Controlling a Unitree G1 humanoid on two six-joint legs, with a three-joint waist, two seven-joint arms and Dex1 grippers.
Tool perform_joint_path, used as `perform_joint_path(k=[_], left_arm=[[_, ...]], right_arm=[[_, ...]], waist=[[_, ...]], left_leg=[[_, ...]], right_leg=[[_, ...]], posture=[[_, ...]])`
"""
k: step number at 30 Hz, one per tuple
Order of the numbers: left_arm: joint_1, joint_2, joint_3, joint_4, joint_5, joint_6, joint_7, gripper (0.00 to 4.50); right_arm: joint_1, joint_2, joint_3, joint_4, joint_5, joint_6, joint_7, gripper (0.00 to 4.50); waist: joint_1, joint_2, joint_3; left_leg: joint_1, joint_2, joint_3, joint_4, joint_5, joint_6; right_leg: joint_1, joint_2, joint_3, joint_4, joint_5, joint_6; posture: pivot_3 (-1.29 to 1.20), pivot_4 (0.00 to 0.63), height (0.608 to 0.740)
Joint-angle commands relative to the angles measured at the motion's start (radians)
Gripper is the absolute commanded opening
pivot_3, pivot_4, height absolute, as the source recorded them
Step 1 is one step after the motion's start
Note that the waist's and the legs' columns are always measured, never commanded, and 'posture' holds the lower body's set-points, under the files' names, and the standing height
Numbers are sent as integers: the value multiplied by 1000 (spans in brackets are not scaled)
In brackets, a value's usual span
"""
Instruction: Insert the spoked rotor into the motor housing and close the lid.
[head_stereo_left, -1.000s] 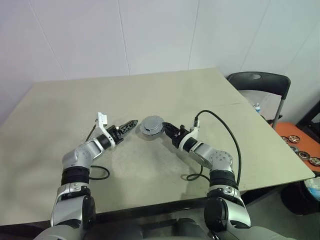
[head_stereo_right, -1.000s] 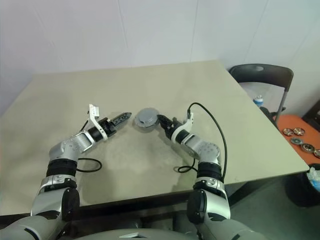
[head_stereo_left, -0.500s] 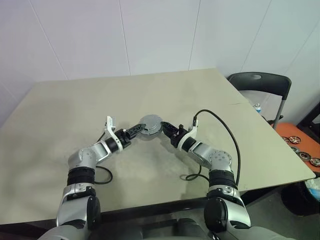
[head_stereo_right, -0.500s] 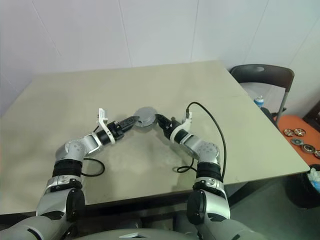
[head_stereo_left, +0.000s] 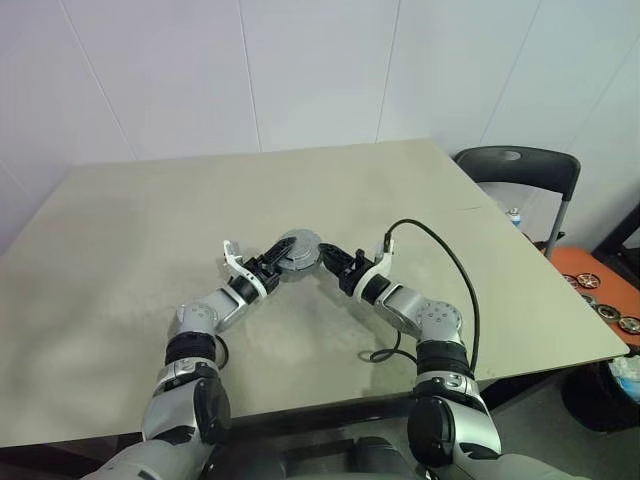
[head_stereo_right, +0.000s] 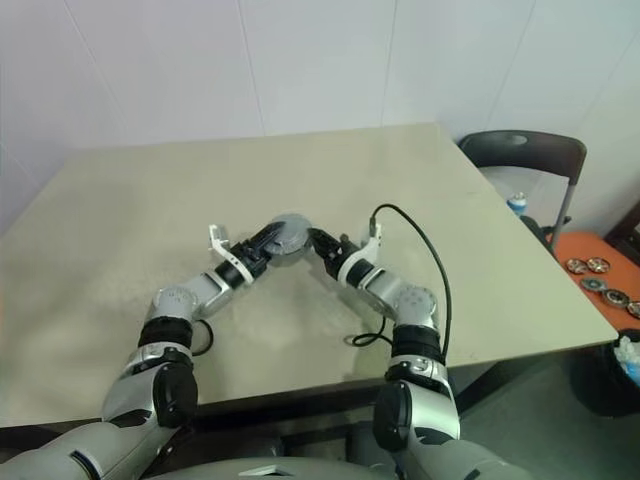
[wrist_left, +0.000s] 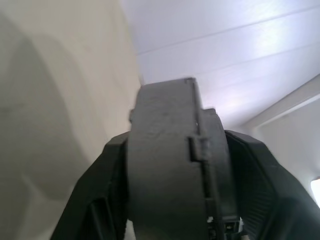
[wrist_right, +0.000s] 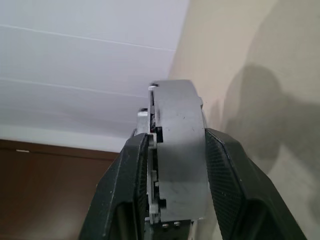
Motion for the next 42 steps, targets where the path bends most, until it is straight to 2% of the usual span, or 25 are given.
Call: perform_joint_path(k=[1,11,15,22,42], left_arm=[[-4,-34,-22,-81,-50,63,-8,2402],[67,-116,-74,-236,-118,177,3,2337],[50,-129,-24,-219,-150,160,28,2328],[27,-135,42,-173,-168,84,66,2327],[-61,-120,210,-72,-247,-239,164,2327]], right_arm=[[-28,24,21,-48,35,0,18,1356],[-29,23,43,-29,6,-10,22,1356],[-26,23,54,-33,3,-15,28,1356],[-24,24,66,-43,-2,-29,35,3633],[-25,19,88,-20,5,-70,48,3633]], waist=[[0,0,0],[1,0,0],[1,0,0],[1,0,0],[2,0,0]], left_leg=[[0,0,0,0,0,0],[0,0,0,0,0,0],[0,0,0,0,0,0],[0,0,0,0,0,0],[0,0,0,0,0,0]], right_leg=[[0,0,0,0,0,0],[0,0,0,0,0,0],[0,0,0,0,0,0],[0,0,0,0,0,0],[0,0,0,-1,0,0]], posture=[[0,0,740],[0,0,740],[0,0,740],[0,0,740],[0,0,740]])
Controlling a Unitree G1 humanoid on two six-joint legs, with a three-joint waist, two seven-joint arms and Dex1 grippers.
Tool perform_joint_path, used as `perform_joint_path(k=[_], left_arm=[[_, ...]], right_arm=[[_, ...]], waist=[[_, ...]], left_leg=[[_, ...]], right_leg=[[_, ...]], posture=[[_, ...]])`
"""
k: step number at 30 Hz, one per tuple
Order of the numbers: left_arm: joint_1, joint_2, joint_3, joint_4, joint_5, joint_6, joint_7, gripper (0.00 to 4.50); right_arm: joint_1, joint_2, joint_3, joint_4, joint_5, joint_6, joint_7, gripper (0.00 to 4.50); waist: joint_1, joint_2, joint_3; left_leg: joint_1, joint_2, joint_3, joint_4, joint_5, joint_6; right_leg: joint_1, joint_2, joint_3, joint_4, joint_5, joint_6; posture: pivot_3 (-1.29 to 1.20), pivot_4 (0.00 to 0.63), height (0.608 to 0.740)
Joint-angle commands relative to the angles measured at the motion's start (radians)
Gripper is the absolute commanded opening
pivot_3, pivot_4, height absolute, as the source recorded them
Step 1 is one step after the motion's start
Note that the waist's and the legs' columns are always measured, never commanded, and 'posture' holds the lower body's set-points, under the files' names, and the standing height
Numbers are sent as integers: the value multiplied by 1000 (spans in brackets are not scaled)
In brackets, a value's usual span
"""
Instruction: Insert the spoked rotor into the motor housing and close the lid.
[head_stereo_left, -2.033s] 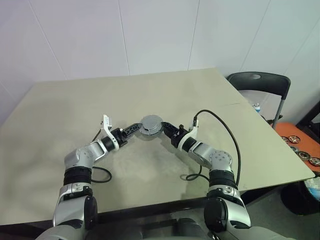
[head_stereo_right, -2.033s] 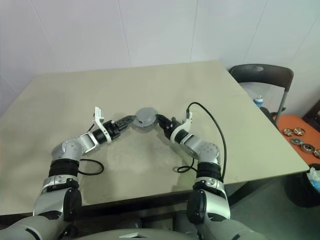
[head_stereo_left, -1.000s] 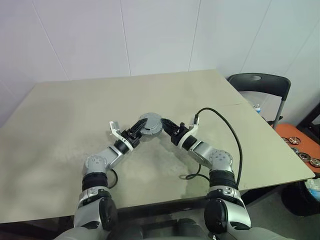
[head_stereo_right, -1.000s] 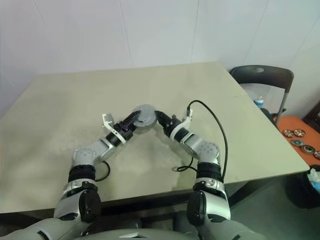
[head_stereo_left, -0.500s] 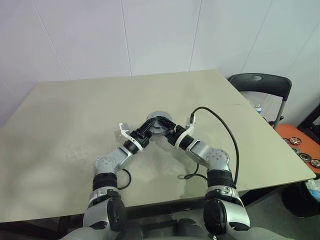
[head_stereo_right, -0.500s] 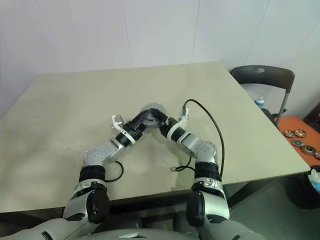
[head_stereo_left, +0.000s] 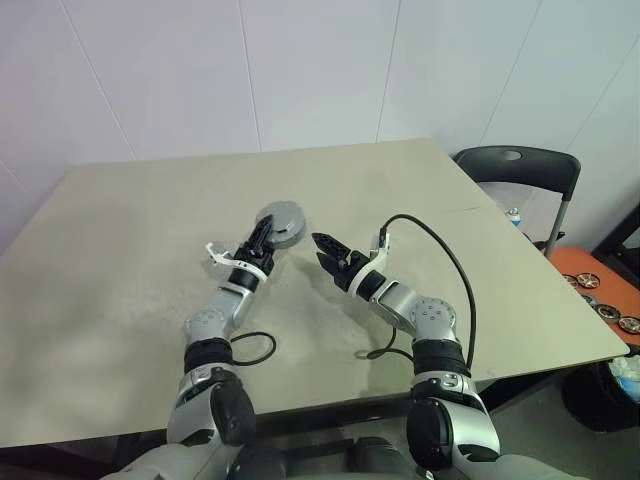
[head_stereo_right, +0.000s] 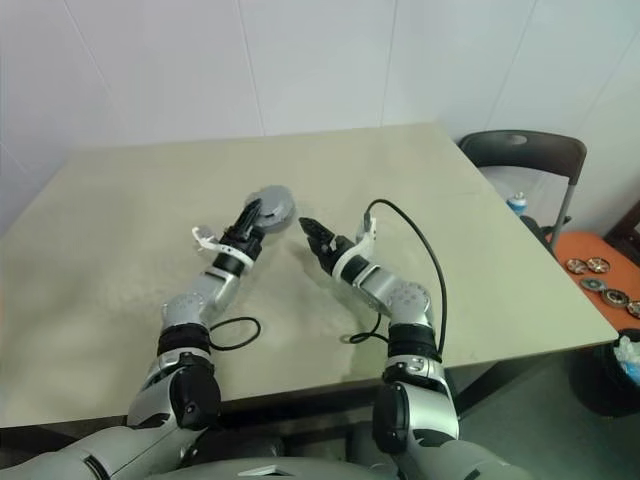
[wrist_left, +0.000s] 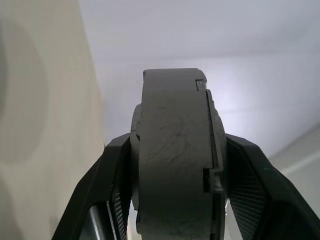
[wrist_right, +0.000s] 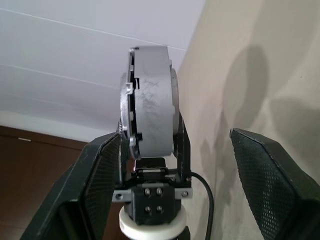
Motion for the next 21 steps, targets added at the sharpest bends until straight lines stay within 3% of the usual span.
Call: perform_joint_path(k=[1,8,14,21], left_arm=[[-61,15,15,-10,-39,-51,-5,2327],[-50,25,-101,16,73,-53,-18,2327],[-87,51,-89,59,190,-395,38,2327],[-129,82,-87,123,244,-613,57,2327]], right_arm=[[-25,20,12,-14,12,-7,19,3633],[-15,24,39,-36,20,26,45,3633],[-13,19,42,-30,20,19,53,3633],[-13,15,44,-32,19,19,59,3633]], waist=[[0,0,0],[3,0,0],[-4,0,0],[6,0,0]], left_leg=[[0,0,0,0,0,0],[0,0,0,0,0,0],[0,0,0,0,0,0],[-1,0,0,0,0,0]], right_leg=[[0,0,0,0,0,0],[0,0,0,0,0,0],[0,0,0,0,0,0],[-1,0,0,0,0,0]], posture=[[0,0,740],[0,0,740],[0,0,740],[0,0,740]])
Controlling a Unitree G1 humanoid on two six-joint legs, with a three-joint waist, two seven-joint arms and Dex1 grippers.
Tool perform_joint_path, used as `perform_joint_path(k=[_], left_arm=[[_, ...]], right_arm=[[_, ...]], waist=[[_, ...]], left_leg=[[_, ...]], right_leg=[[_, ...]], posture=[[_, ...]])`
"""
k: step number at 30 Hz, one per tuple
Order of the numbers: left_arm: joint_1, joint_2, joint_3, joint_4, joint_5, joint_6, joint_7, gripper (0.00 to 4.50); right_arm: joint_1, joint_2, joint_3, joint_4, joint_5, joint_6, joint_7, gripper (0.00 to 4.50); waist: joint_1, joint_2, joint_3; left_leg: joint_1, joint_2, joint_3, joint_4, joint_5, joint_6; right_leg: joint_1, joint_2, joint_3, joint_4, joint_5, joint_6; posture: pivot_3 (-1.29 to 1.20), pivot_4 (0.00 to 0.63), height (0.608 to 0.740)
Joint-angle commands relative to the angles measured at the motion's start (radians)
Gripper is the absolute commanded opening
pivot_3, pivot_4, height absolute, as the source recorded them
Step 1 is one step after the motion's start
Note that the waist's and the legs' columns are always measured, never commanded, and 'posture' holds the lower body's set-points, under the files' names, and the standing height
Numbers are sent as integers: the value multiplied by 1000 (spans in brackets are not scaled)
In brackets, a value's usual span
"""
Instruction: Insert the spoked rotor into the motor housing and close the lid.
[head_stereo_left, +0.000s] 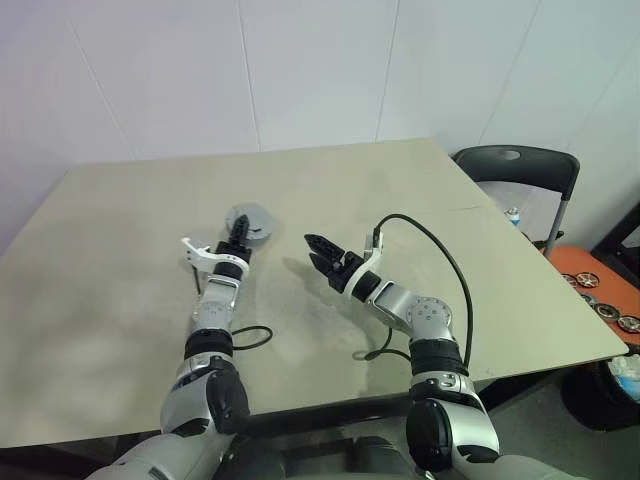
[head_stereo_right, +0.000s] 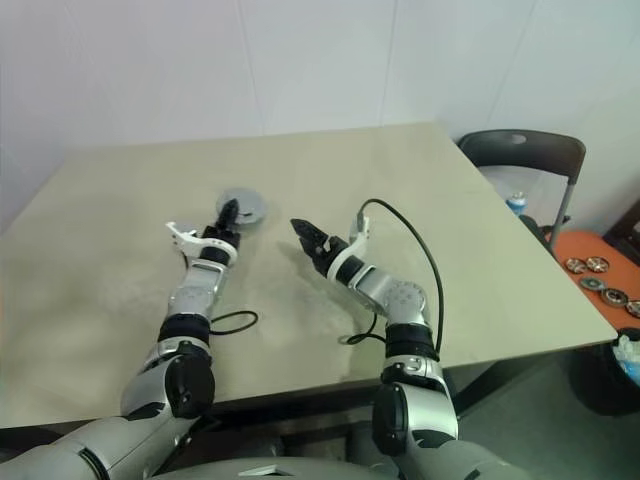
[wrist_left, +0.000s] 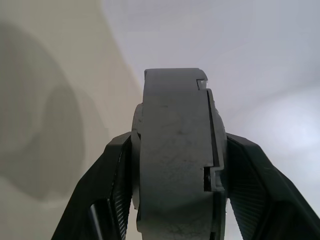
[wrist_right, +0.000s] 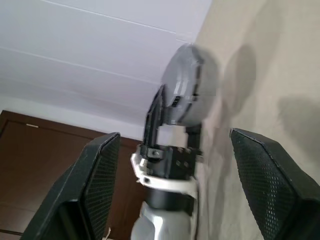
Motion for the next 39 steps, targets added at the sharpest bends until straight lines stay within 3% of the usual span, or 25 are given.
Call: perform_joint_path(k=[1,14,26,29,39], left_arm=[[-69,19,-15,2,42,-125,8,2327],[-123,99,-84,91,281,-481,205,2327],[-147,121,-87,140,305,-548,233,2327],[-158,117,-73,137,268,-522,200,2327],[-187,49,61,126,-16,-204,133,2327]], right_arm=[[-14,13,6,-30,16,-1,19,3633],[-10,11,14,-35,14,2,31,3633],[-8,7,17,-34,13,3,40,3633],[-9,8,22,-35,13,8,47,3633],[11,10,71,-80,15,84,83,3633]], waist=[[6,0,0],[-3,-1,0],[0,-1,0],[-2,-1,0],[-5,-2,0]], left_leg=[[0,-1,0,0,0,0],[0,0,0,1,-1,1],[0,-1,0,1,-1,1],[0,-1,0,1,-1,1],[0,-1,0,1,-1,1]], right_leg=[[0,0,0,0,0,0],[0,0,0,0,0,1],[0,0,0,0,0,1],[0,0,0,0,0,1],[1,0,0,0,1,1]], posture=[[0,0,740],[0,0,740],[0,0,740],[0,0,740],[0,0,740]])
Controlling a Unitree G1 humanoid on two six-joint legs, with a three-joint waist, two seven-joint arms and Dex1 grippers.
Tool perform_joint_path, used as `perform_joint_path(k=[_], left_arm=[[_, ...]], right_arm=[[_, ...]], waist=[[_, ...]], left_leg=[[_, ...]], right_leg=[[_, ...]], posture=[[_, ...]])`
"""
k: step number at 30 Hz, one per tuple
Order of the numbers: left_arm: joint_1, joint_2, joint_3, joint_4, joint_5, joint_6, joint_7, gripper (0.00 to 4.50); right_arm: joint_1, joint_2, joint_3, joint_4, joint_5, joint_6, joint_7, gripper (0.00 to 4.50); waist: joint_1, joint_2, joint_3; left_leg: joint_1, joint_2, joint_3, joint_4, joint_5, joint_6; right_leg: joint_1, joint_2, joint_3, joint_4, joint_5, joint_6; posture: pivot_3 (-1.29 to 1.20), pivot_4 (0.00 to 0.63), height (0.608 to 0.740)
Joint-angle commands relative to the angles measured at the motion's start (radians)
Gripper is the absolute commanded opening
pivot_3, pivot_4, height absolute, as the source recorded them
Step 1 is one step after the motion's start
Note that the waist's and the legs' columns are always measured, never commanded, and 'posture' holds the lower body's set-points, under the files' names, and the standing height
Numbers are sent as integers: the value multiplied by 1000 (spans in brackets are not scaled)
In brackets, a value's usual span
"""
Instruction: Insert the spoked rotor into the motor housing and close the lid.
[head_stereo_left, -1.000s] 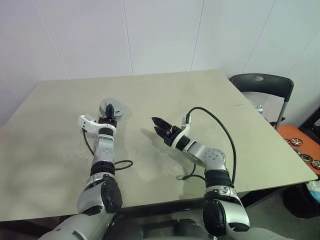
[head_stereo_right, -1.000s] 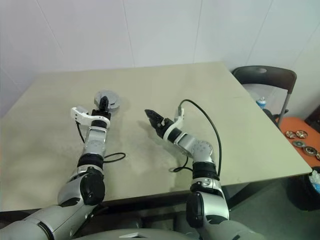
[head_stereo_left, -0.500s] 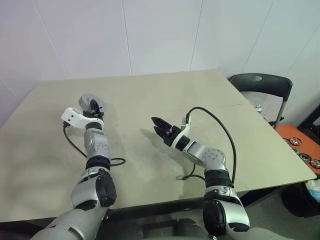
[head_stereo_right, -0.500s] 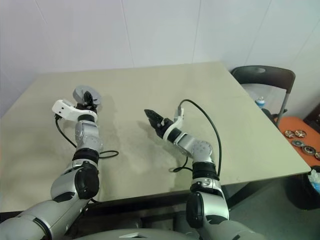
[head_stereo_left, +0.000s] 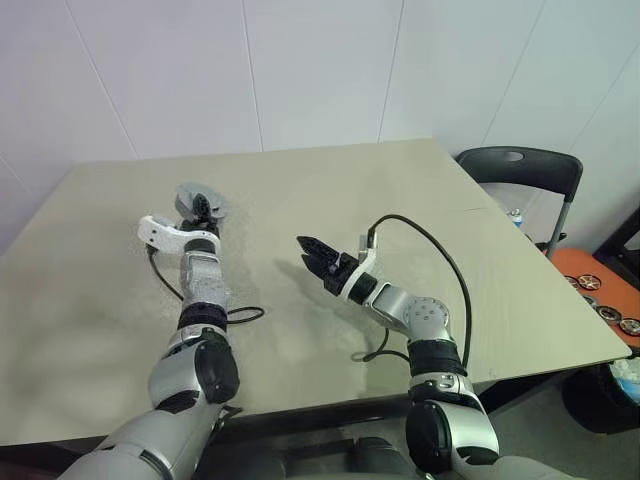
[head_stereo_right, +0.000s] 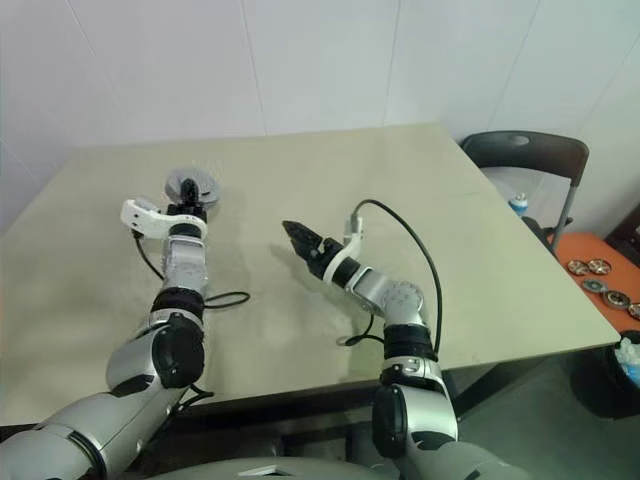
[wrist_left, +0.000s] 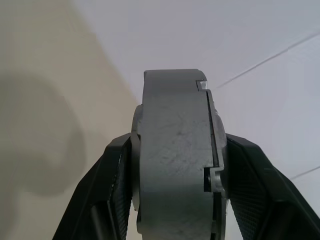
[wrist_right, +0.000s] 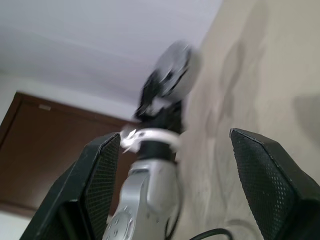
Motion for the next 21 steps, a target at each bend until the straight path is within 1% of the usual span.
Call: perform_joint_path(k=[1,4,11,17,21], left_arm=[[-43,-3,11,-48,-56,75,-31,2327],[-35,-23,8,-50,-78,143,-35,2327],[-13,-76,-23,-97,-135,395,-84,2327],[27,-122,-67,-176,-144,580,-117,2327],[51,-137,-87,-233,-156,659,-132,2327]], right_arm=[[-8,11,14,-46,12,9,12,3633],[-14,16,10,-46,2,-16,-5,3633],[-32,22,37,-28,-70,-103,-32,3633],[-43,26,44,-11,-114,-169,-45,3633],[-53,26,40,7,-141,-218,-62,3633]], waist=[[-1,0,0],[0,0,0],[0,0,0],[-2,0,0],[-1,0,0]], left_leg=[[0,0,0,0,0,0],[0,0,0,0,0,0],[0,0,0,0,0,0],[0,0,0,0,0,0],[1,0,0,0,0,0]], right_leg=[[0,0,0,0,0,0],[0,0,0,0,0,0],[0,0,0,0,0,0],[0,0,0,0,0,0],[0,0,0,0,0,0]], posture=[[0,0,740],[0,0,740],[0,0,740],[0,0,740],[0,0,740]])
